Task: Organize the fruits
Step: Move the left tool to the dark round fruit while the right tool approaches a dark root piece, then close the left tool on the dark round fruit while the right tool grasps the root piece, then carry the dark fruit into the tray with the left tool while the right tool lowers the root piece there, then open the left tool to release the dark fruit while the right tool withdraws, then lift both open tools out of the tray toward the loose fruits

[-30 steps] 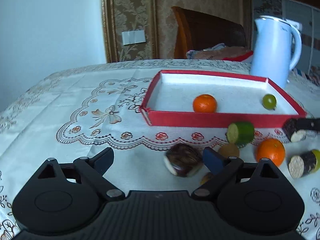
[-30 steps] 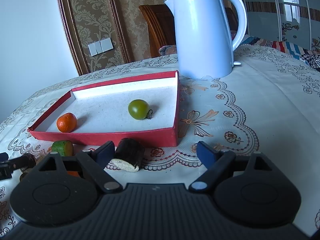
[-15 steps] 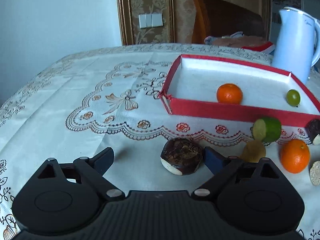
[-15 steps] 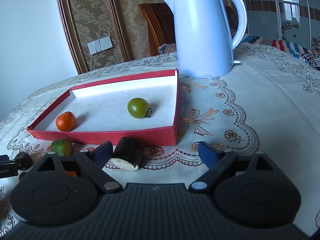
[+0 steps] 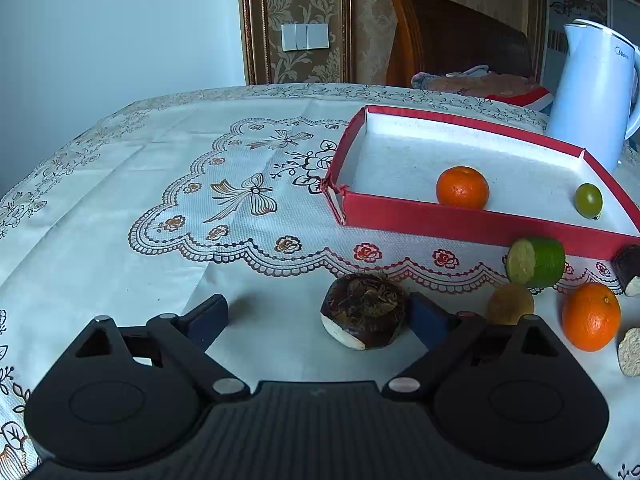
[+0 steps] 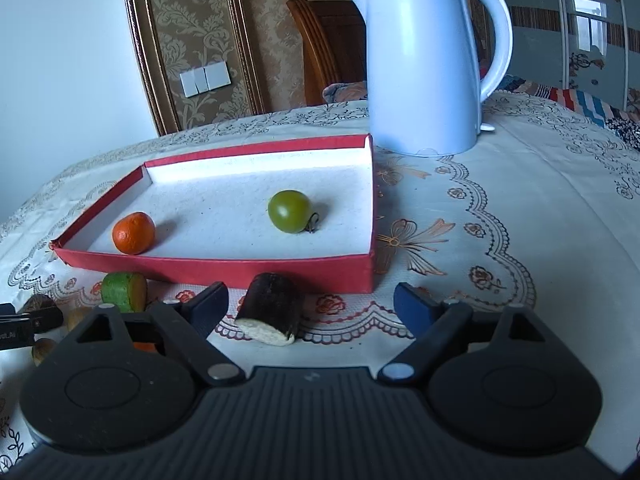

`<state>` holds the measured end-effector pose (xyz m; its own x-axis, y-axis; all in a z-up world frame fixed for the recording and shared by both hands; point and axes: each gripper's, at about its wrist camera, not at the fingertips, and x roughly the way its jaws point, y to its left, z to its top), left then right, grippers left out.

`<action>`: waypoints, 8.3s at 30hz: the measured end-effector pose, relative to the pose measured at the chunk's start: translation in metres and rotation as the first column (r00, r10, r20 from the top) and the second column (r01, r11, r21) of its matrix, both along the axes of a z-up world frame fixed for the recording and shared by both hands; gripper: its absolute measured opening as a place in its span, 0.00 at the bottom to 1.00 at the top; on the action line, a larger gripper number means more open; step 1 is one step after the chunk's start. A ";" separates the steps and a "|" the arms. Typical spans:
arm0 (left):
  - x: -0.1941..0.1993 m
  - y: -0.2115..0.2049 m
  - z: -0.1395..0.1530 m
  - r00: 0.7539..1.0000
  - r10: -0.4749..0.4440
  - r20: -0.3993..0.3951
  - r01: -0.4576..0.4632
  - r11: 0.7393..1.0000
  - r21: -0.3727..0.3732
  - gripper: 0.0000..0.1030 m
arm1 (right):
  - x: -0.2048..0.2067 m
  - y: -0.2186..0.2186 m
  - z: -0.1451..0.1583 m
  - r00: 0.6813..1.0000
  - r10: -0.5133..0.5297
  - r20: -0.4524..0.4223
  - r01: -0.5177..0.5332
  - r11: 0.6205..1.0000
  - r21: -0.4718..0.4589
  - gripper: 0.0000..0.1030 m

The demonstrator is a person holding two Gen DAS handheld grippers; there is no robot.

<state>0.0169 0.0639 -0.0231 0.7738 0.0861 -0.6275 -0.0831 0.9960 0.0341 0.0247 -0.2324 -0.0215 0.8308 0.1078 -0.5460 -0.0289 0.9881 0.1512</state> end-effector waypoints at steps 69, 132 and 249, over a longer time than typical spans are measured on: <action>-0.010 -0.003 0.004 0.997 -0.062 0.052 0.062 0.998 -0.005 0.37 | 0.001 0.020 -0.005 0.999 0.023 -0.037 -0.028 0.990 -0.137 0.54; 0.045 -0.049 0.038 0.981 -0.173 0.087 0.181 0.979 -0.091 0.37 | 0.042 0.020 0.015 1.000 0.022 0.017 -0.019 0.990 -0.140 0.30; 0.031 -0.063 0.027 0.971 -0.174 0.161 0.183 0.982 -0.041 0.59 | 0.056 0.002 0.013 0.998 -0.048 0.051 0.050 0.998 -0.047 1.00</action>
<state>0.0482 0.0014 0.0040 0.8622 -0.0936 -0.4979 0.0964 0.9951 -0.0202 0.0803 -0.2302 -0.0081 0.8606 0.0408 -0.5076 0.0137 0.9946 0.1031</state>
